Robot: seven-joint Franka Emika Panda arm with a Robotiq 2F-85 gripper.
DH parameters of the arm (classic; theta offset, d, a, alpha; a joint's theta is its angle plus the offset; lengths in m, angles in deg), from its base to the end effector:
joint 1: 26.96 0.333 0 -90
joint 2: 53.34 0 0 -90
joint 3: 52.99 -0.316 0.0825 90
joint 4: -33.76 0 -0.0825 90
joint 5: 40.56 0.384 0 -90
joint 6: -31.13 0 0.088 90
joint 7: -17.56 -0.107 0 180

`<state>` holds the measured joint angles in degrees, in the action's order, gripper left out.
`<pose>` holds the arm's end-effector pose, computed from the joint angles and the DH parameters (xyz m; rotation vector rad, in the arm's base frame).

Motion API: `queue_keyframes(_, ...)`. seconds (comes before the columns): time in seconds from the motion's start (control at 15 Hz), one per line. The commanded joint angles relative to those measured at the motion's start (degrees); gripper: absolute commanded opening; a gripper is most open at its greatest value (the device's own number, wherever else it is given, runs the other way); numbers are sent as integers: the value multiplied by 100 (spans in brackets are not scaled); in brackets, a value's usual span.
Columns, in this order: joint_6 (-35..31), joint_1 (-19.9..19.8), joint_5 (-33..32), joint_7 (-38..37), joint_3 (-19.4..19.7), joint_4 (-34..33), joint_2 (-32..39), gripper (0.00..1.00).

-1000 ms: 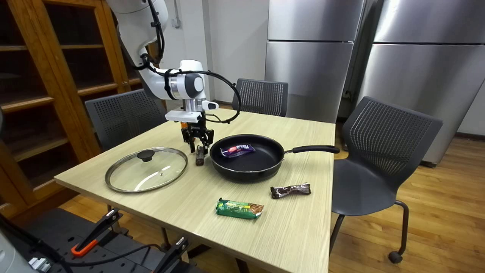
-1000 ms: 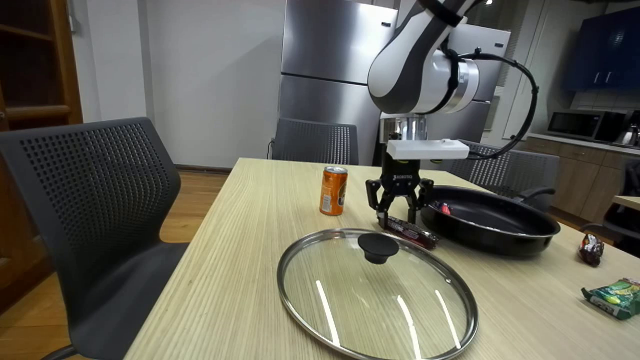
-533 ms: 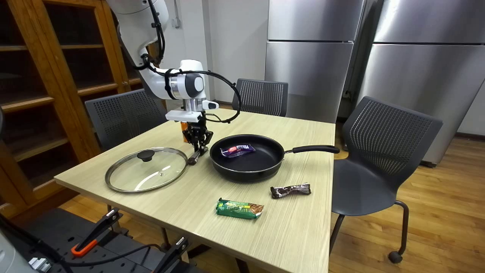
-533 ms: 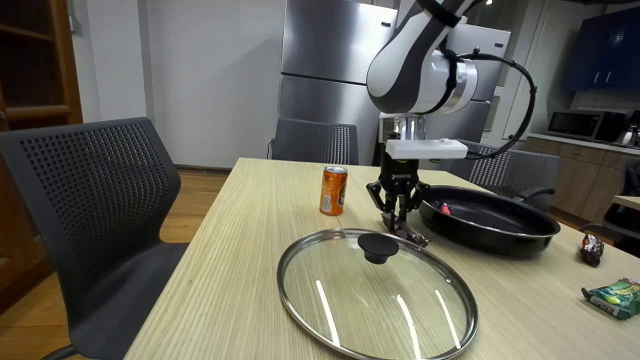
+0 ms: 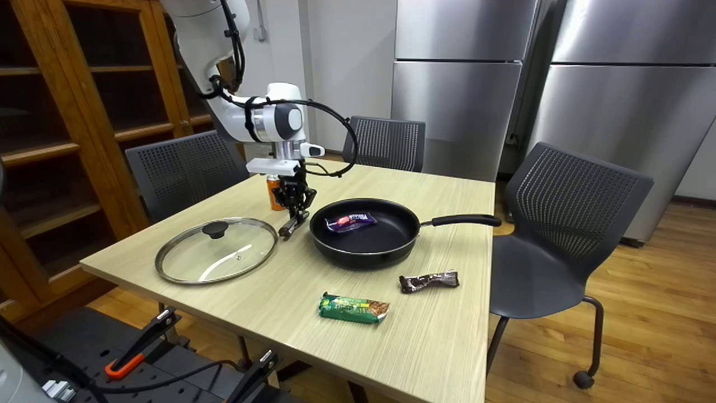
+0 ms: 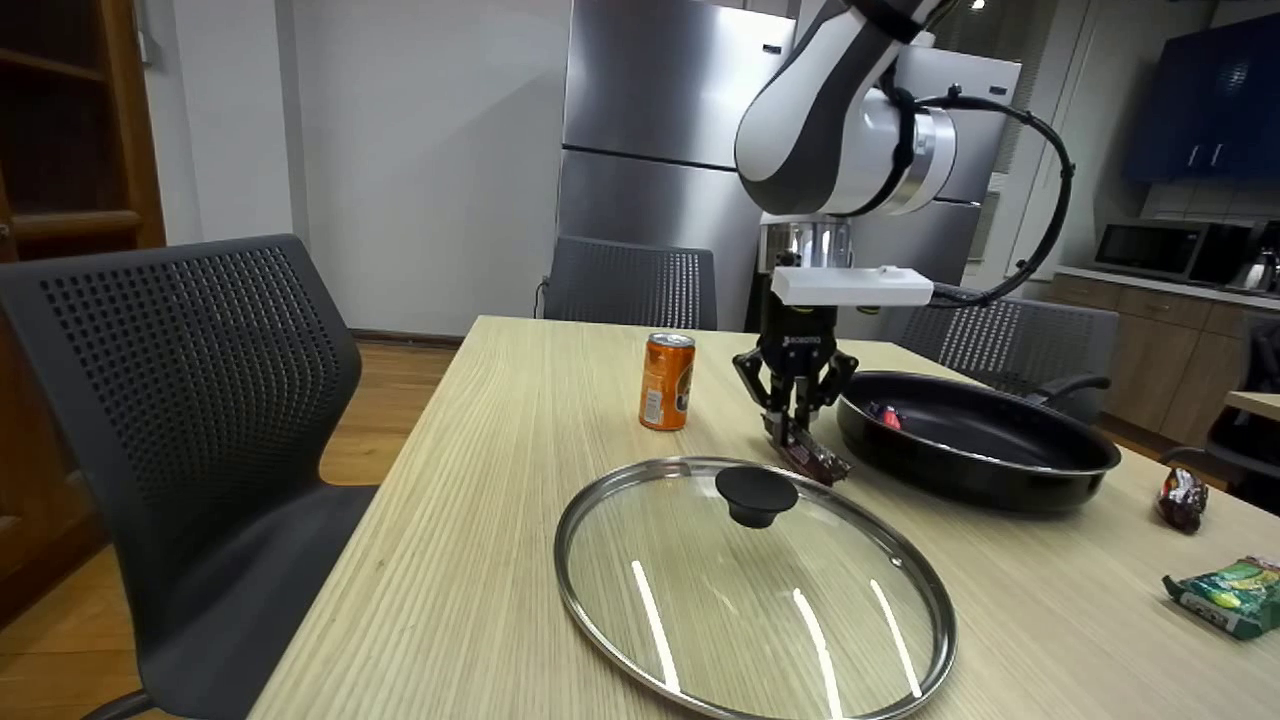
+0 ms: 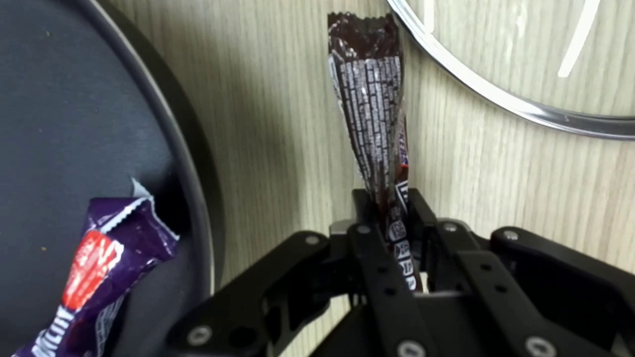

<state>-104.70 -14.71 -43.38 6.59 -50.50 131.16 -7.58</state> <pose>0.6443 0.1122 0.1196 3.0505 0.0420 -0.1742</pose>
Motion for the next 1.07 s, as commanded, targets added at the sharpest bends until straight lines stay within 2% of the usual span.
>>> queue_keyframes(0.0,55,-142,-55,62,-68,91,-317,5)
queue_keyframes(0.53,-152,-376,51,57,-80,226,-733,4)
queue_keyframes(1.0,-518,-770,294,69,-73,555,-1089,4)
